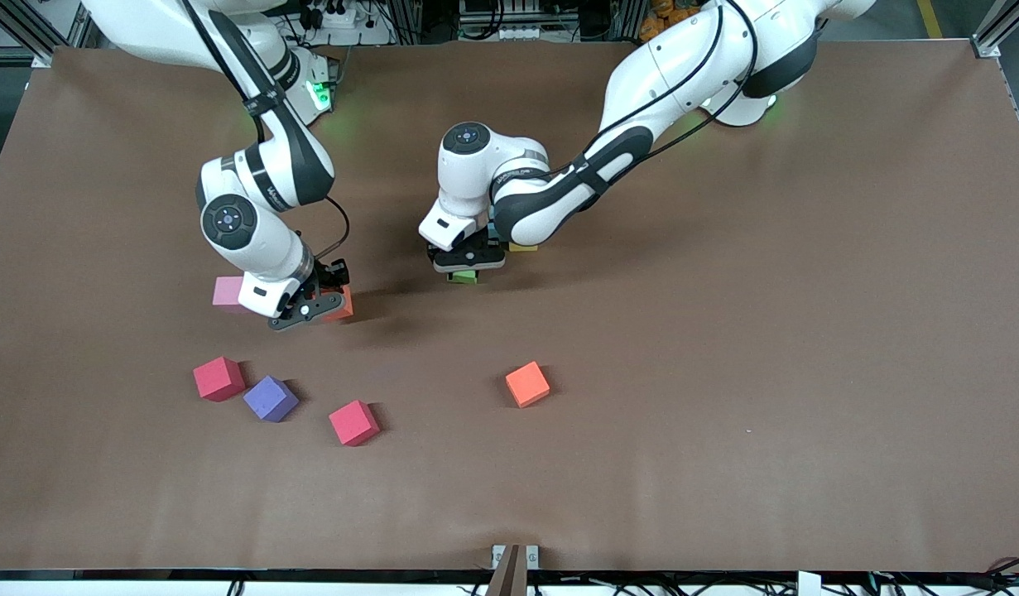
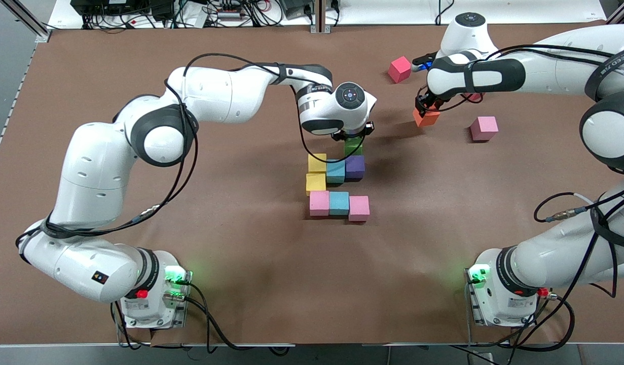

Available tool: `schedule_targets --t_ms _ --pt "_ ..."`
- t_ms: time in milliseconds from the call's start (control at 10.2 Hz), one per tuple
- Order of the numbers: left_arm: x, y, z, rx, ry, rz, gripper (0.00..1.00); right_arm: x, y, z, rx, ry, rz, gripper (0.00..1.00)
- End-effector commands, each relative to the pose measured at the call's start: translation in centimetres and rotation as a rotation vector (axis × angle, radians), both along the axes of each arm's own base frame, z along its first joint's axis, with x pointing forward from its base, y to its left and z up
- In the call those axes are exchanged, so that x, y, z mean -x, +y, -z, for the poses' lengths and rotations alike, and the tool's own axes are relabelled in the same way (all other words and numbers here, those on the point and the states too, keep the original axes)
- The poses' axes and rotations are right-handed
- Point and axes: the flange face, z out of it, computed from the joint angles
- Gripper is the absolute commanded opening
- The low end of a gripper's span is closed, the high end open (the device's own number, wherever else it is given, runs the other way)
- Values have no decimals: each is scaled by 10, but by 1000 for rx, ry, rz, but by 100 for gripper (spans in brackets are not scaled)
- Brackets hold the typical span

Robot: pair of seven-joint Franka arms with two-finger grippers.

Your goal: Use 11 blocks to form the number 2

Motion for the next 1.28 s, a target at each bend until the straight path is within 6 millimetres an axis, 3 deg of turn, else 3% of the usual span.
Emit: schedule_targets --t_ms 0,1181 --pt "4 -2 11 -22 21 -15 37 -2 2 -4 6 -7 -15 0" --pt "14 0 29 -53 47 -43 40 -1 2 -4 7 -4 -17 0"
